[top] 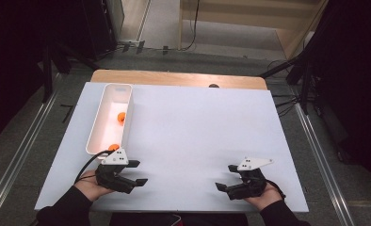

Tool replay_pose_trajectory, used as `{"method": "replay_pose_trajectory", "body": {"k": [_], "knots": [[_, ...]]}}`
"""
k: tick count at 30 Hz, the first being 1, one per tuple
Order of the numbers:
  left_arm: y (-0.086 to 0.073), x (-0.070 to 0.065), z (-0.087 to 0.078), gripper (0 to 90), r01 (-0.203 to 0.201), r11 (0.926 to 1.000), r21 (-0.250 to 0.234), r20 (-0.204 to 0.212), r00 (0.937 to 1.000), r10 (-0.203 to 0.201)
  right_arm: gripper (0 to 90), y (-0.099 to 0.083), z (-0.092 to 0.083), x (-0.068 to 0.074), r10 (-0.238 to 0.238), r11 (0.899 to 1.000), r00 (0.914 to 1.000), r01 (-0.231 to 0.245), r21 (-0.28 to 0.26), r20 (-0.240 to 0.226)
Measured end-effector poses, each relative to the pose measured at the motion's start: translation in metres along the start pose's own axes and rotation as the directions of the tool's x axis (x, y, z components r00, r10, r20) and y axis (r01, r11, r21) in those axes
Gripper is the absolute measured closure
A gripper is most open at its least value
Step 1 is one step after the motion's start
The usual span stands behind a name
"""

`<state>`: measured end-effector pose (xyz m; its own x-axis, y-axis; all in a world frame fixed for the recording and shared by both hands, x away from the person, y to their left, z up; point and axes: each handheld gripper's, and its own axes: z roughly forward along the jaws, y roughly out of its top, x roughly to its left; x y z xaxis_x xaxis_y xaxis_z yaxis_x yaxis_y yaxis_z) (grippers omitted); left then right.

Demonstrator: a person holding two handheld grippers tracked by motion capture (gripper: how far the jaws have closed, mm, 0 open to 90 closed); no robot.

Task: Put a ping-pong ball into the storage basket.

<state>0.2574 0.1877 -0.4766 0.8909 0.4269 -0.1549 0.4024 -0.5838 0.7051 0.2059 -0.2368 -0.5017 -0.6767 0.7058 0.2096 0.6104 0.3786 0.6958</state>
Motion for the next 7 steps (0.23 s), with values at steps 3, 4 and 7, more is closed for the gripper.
{"method": "replay_pose_trajectory", "body": {"k": [3,4,7], "knots": [[-0.0001,-0.0003,0.0002,28.3,-0.001,1.0,0.002,0.0,1.0,0.001,13.4,-0.0001,-0.0001,0.0001,-0.002,1.0,1.0,0.002,0.002,-0.001],[-0.0001,-0.0004,0.0002,28.3,0.0,1.0,0.001,0.0,1.0,0.0,13.4,-0.0001,-0.0001,0.0002,-0.001,1.0,1.0,0.001,0.002,-0.001],[-0.0001,-0.0001,0.0003,28.3,0.001,1.0,0.003,0.0,1.0,-0.001,13.4,-0.0002,0.0,0.0003,-0.001,1.0,1.0,0.001,0.001,0.0]]}}
